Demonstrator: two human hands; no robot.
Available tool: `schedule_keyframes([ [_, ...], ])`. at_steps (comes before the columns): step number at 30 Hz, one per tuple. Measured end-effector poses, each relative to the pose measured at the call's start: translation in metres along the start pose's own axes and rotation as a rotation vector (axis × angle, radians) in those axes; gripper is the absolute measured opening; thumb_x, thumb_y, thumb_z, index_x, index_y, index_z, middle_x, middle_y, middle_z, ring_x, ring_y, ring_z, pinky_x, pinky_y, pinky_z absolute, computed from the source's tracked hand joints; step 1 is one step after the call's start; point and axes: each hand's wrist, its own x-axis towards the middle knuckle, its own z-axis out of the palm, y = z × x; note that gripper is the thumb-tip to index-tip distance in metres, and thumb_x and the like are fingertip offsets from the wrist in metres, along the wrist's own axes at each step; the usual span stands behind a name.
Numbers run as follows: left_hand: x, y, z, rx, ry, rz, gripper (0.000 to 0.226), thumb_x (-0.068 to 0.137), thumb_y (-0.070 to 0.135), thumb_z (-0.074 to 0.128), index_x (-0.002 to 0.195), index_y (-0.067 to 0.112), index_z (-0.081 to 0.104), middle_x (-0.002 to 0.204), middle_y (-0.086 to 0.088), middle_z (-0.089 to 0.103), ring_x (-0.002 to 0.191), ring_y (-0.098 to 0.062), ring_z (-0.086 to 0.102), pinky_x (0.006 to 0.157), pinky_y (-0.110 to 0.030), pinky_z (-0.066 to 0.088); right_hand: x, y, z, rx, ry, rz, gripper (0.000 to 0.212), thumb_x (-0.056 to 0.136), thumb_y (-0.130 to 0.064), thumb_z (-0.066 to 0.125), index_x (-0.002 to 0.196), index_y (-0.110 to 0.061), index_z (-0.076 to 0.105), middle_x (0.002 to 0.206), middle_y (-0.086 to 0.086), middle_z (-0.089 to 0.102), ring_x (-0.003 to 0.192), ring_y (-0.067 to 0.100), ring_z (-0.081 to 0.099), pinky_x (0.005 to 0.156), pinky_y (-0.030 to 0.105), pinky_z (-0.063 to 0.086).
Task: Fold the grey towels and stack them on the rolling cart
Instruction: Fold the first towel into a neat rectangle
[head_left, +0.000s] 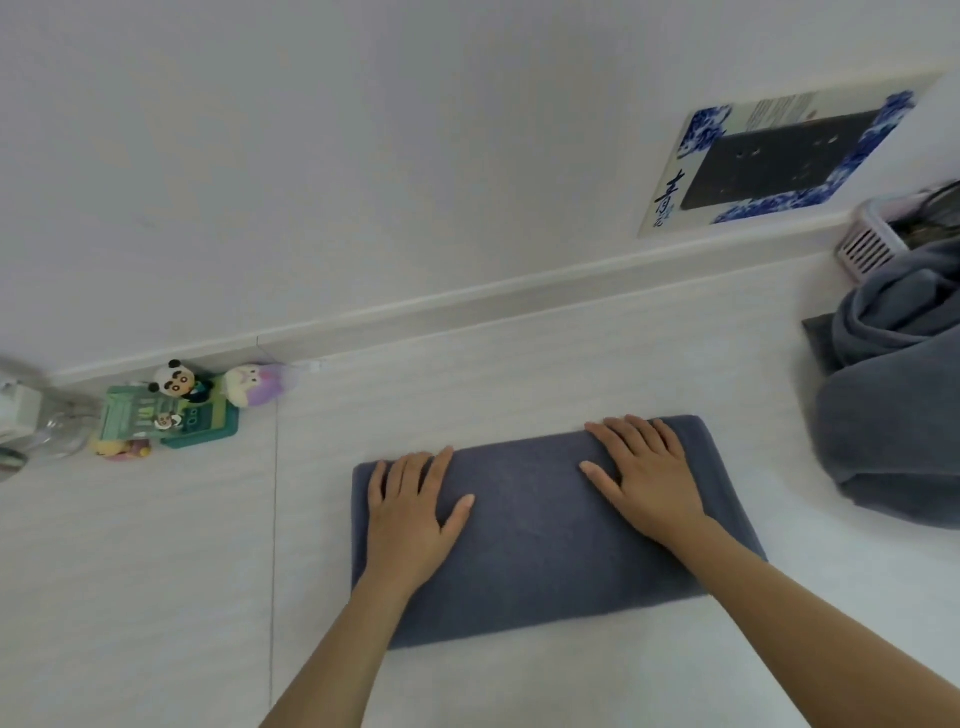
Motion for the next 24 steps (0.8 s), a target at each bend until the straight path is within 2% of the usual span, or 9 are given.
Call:
schedule_keyframes([
  [2, 0.013, -0.008, -0.013, -0.069, -0.107, 0.007, 0.079, 0.079, 0.079, 0.023, 0.135, 0.028, 0.046, 0.128, 0.002, 0.051, 0.121, -0.020, 0.042, 0.107, -0.036, 0.015, 0.010, 0.007, -0.009, 0.024, -0.054, -0.025, 0.086, 0.078, -0.078, 0.004, 0.134, -0.027, 0.045, 0.134, -0.002, 0.047, 0.124, 0.022, 0.040, 0.107, 0.036, 0.018],
  [4, 0.033, -0.011, -0.027, -0.136, -0.285, 0.015, 0.085, 0.065, 0.085, 0.029, 0.125, 0.029, 0.051, 0.121, 0.007, 0.053, 0.114, -0.017, 0.044, 0.099, -0.031, 0.025, 0.026, 0.011, -0.022, 0.051, -0.178, -0.052, 0.082, 0.072, -0.080, 0.017, 0.126, -0.026, 0.048, 0.125, -0.002, 0.051, 0.115, 0.022, 0.044, 0.099, 0.036, 0.027],
  [8, 0.061, -0.007, -0.045, -0.170, -0.527, 0.022, 0.060, 0.065, 0.076, 0.063, 0.087, 0.019, 0.063, 0.090, 0.003, 0.064, 0.087, -0.019, 0.059, 0.080, -0.032, 0.046, 0.049, 0.009, -0.039, 0.097, -0.425, -0.107, 0.043, 0.083, -0.064, 0.052, 0.099, -0.024, 0.052, 0.096, -0.004, 0.059, 0.088, 0.017, 0.051, 0.091, 0.034, 0.033],
  [11, 0.061, -0.004, -0.055, -0.238, -0.635, -0.027, 0.053, 0.067, 0.066, 0.071, 0.089, 0.018, 0.067, 0.090, 0.003, 0.066, 0.084, -0.015, 0.060, 0.073, -0.028, 0.046, 0.045, 0.010, -0.041, 0.125, -0.459, -0.104, 0.038, 0.083, -0.059, 0.056, 0.089, -0.022, 0.051, 0.091, -0.003, 0.050, 0.085, 0.016, 0.045, 0.081, 0.032, 0.030],
  [14, 0.063, -0.005, -0.071, -0.367, -0.654, -0.048, 0.042, 0.068, 0.062, 0.073, 0.088, 0.024, 0.067, 0.089, 0.009, 0.066, 0.086, -0.011, 0.061, 0.074, -0.024, 0.047, 0.042, 0.012, -0.055, 0.343, -0.503, -0.039, 0.039, 0.082, -0.053, 0.063, 0.090, -0.016, 0.055, 0.092, -0.001, 0.057, 0.088, 0.018, 0.052, 0.072, 0.029, 0.037],
  [17, 0.068, -0.002, -0.101, -0.365, -0.509, -0.036, 0.041, 0.073, 0.061, 0.069, 0.072, 0.021, 0.062, 0.075, 0.006, 0.064, 0.073, -0.011, 0.059, 0.063, -0.024, 0.043, 0.041, 0.009, -0.092, 0.421, -0.454, -0.074, 0.030, 0.081, -0.047, 0.067, 0.091, -0.021, 0.056, 0.090, -0.003, 0.061, 0.086, 0.015, 0.055, 0.065, 0.019, 0.038],
  [20, 0.074, 0.000, -0.139, -0.354, -0.227, 0.002, 0.048, 0.077, 0.066, 0.059, 0.063, 0.021, 0.053, 0.064, 0.007, 0.059, 0.066, -0.013, 0.056, 0.059, -0.027, 0.040, 0.040, 0.006, -0.128, 0.462, -0.231, -0.116, 0.024, 0.084, -0.044, 0.064, 0.098, -0.024, 0.060, 0.091, -0.008, 0.063, 0.085, 0.012, 0.055, 0.066, 0.008, 0.035],
  [22, 0.074, -0.002, -0.158, -0.255, -0.007, 0.101, 0.055, 0.076, 0.075, 0.043, 0.061, 0.022, 0.049, 0.059, 0.007, 0.055, 0.063, -0.014, 0.054, 0.058, -0.030, 0.041, 0.038, 0.005, -0.142, 0.371, 0.016, -0.172, 0.035, 0.084, -0.057, 0.054, 0.101, -0.027, 0.062, 0.089, -0.006, 0.067, 0.086, 0.018, 0.058, 0.078, 0.021, 0.038],
  [24, 0.068, -0.002, -0.167, -0.166, 0.180, 0.251, 0.054, 0.082, 0.070, 0.033, 0.058, 0.023, 0.043, 0.054, 0.007, 0.047, 0.058, -0.017, 0.048, 0.057, -0.033, 0.034, 0.032, 0.004, -0.146, 0.217, 0.244, -0.240, 0.053, 0.078, -0.066, 0.038, 0.098, -0.026, 0.065, 0.077, 0.000, 0.066, 0.078, 0.026, 0.058, 0.077, 0.035, 0.034],
])
